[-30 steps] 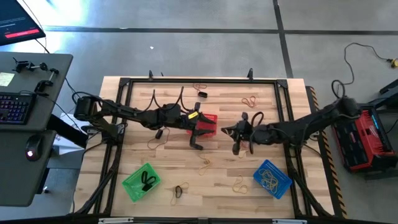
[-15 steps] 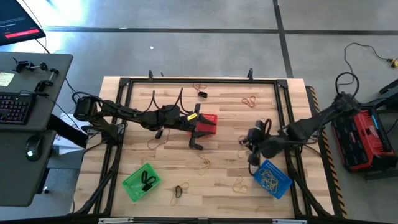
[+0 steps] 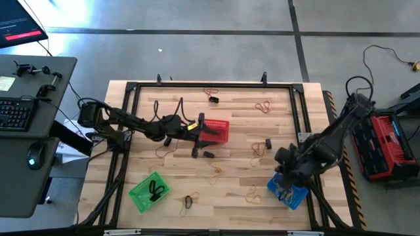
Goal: Sort rubber bands into baskets
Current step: Put the yellow rubber band into the blue bin, then put the black rubber band into the green bin
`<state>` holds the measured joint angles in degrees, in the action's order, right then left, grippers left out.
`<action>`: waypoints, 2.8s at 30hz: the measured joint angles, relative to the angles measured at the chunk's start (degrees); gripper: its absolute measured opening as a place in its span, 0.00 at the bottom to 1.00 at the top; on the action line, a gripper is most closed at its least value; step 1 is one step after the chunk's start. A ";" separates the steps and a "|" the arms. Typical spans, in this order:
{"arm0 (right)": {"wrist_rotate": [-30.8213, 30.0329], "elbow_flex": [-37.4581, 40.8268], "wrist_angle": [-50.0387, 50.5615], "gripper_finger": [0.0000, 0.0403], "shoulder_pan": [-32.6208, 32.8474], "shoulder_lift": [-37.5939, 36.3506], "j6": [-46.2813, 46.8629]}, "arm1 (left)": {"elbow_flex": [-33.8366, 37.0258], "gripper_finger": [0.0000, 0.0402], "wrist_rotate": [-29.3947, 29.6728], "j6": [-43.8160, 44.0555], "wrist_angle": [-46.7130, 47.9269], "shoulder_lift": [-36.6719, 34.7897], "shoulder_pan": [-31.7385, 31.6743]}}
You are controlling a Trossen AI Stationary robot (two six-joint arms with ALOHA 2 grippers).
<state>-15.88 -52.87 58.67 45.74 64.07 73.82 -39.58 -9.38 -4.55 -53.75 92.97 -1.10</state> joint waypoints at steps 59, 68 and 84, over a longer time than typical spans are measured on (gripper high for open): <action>-3.74 4.55 -4.15 0.03 11.25 0.04 6.48 | 0.01 0.39 -1.73 0.88 0.59 -0.20 0.00; -18.53 7.63 -7.60 0.05 0.56 0.04 -7.37 | 0.01 0.39 -1.75 1.19 0.67 -0.20 0.00; -7.19 19.52 -10.93 0.12 -30.00 0.04 -5.80 | 0.01 0.39 -0.76 1.30 1.64 -0.20 0.00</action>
<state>-23.07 -33.35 47.74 15.74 64.12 68.02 -39.57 -10.13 -3.25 -52.12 92.77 -1.10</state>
